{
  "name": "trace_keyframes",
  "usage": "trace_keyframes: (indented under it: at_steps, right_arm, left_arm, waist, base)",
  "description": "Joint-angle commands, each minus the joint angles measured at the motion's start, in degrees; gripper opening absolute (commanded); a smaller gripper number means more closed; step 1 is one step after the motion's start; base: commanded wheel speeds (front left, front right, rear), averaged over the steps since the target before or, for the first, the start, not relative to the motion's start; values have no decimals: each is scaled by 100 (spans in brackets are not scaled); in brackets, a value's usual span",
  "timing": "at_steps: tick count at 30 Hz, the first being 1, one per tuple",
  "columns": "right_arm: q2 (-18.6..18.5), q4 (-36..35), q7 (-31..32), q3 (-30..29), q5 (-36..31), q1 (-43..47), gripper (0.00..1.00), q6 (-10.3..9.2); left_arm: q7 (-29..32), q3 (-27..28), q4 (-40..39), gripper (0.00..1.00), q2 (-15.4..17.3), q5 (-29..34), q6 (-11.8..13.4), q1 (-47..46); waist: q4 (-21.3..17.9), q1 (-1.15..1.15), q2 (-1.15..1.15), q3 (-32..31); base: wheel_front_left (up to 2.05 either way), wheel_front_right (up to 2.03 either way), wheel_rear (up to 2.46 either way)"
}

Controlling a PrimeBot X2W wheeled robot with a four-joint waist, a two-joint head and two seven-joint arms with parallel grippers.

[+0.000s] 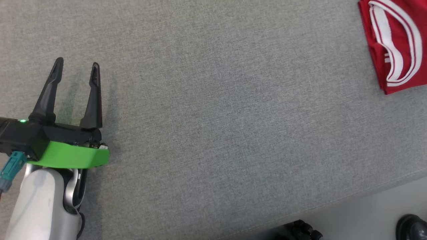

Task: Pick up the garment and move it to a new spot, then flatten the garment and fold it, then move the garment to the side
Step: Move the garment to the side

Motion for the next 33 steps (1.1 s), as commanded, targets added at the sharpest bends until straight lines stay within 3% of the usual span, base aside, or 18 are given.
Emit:
trace_keyframes:
  at_steps: [1, 8, 9, 14, 20, 24, 33]
  right_arm:
    - [-72, 11, -81, -140, -102, -79, 0, -13]
    - [79, -196, -389, -721, -624, 24, 0, -13]
    - [85, -217, -416, -819, -769, 48, 100, -13]
    - [267, -222, -433, -1284, -1258, 196, 100, -13]
    - [568, -357, -748, -1415, -1324, 554, 100, -13]
    - [879, -611, -1016, -1260, -1096, 961, 100, -13]
    - [1936, -2191, -1604, -695, -179, 2289, 100, -13]
  left_arm:
    - [19, -2, -62, 100, 44, 9, 9, -119]
    - [58, 31, -192, 100, 124, -34, 50, -49]
    - [59, 11, -180, 100, 120, -45, 49, -22]
    - [4, -15, -54, 100, 14, -106, 69, 46]
    - [-92, -69, 320, 100, -225, -200, 72, 198]
    - [-131, -61, 616, 100, -399, -257, 71, 357]
    - [-132, 356, 797, 100, -650, -193, 88, 1091]
  waist:
    - [72, -1, 0, 232]
    - [173, -1, 0, 328]
    - [197, -1, 0, 306]
    - [311, -1, 0, 39]
    - [498, -1, 0, -622]
    - [685, -1, 0, -1142]
    - [949, -1, 0, -2181]
  base:
    - [0, 0, 0]
    - [0, 0, 0]
    - [0, 0, 0]
    - [0, 0, 0]
    - [0, 0, 0]
    - [0, 0, 0]
    - [0, 0, 0]
